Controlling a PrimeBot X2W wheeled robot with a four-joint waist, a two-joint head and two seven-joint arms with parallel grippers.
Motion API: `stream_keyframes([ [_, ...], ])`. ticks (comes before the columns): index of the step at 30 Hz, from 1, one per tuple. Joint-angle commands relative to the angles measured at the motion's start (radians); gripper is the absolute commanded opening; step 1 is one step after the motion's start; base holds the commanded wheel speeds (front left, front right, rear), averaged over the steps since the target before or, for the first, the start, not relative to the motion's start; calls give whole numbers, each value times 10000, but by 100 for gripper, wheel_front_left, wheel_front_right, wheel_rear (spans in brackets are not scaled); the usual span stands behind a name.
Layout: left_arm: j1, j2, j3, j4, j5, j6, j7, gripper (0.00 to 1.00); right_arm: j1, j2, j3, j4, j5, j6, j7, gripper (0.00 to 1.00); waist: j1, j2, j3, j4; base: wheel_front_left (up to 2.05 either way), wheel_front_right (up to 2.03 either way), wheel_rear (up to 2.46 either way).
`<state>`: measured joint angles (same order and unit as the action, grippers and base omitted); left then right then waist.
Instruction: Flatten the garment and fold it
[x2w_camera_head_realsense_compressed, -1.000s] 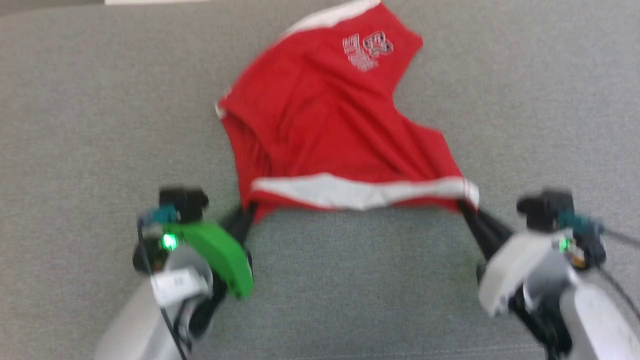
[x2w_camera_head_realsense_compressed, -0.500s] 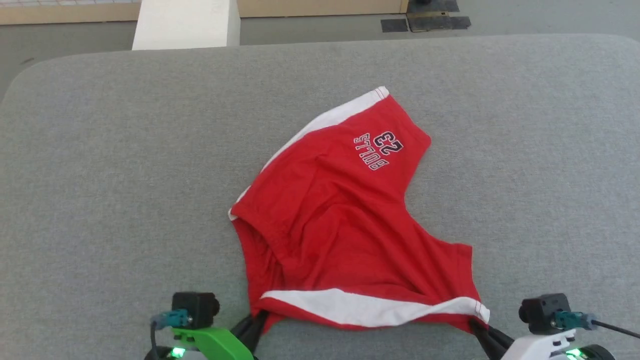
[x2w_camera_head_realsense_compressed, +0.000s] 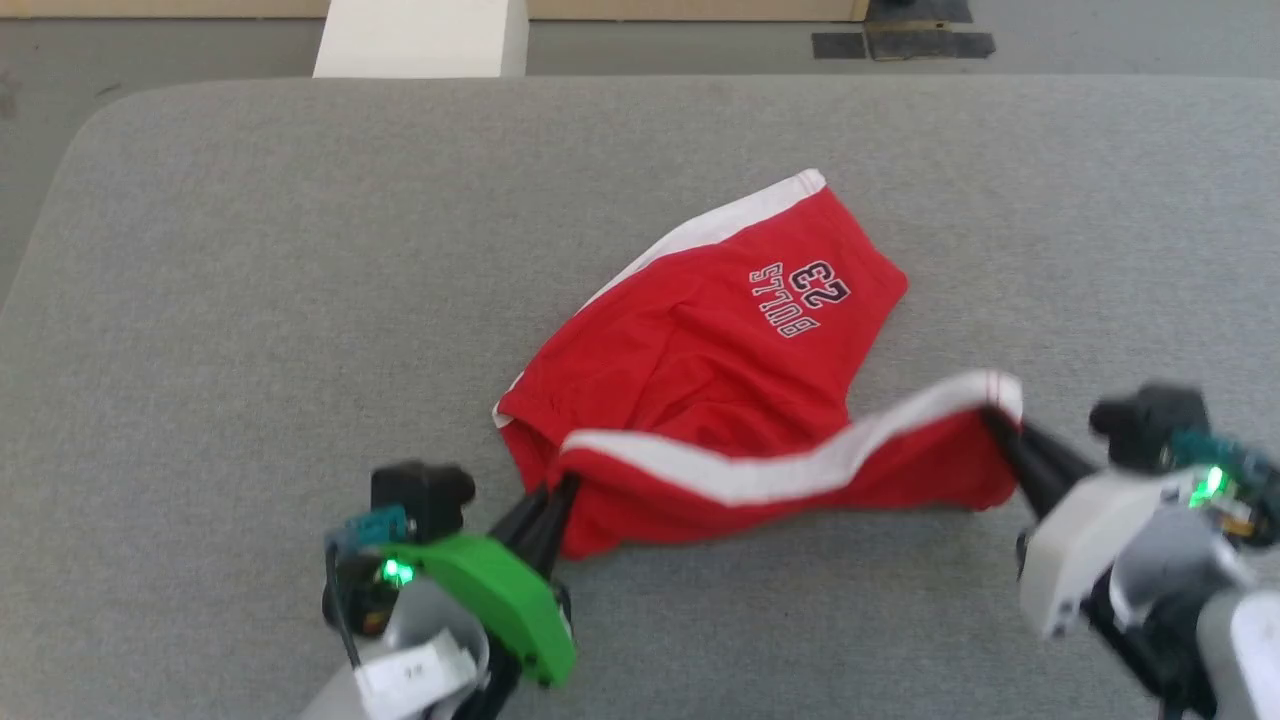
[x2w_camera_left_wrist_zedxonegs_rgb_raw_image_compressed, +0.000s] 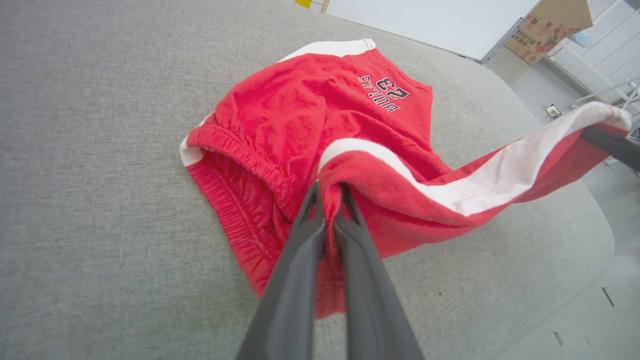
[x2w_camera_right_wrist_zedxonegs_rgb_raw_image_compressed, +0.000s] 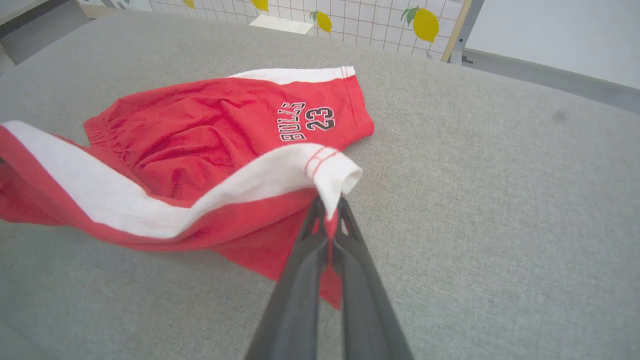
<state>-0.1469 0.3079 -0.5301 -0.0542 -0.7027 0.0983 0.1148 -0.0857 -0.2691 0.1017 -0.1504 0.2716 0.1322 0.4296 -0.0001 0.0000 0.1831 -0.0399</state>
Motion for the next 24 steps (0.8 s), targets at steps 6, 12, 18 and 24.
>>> stream_keyframes([
  [6, -1508, -458, 277, 919, 356, 280, -222, 0, -2326, -474, 119, 1298, 107, -15, -262, 0, 1, 0, 783, 559, 0, 0, 0],
  [12, -2686, -787, 360, 1962, 556, 532, -121, 0, -4390, -731, 502, 3078, 291, -15, -541, 0, 1, 0, 1595, 934, 0, 0, 0],
  [18, -3392, -993, 354, 2555, 644, 582, -130, 0, -6232, -884, 1071, 4743, 347, -15, -715, 0, 1, 0, 2378, 1227, 0, 0, 0],
  [24, -3843, -1081, 272, 2701, 779, 698, -44, 0, -7888, -1109, 1989, 6255, 575, -15, -507, 0, 1, 0, 3031, 1591, 0, 0, 0],
])
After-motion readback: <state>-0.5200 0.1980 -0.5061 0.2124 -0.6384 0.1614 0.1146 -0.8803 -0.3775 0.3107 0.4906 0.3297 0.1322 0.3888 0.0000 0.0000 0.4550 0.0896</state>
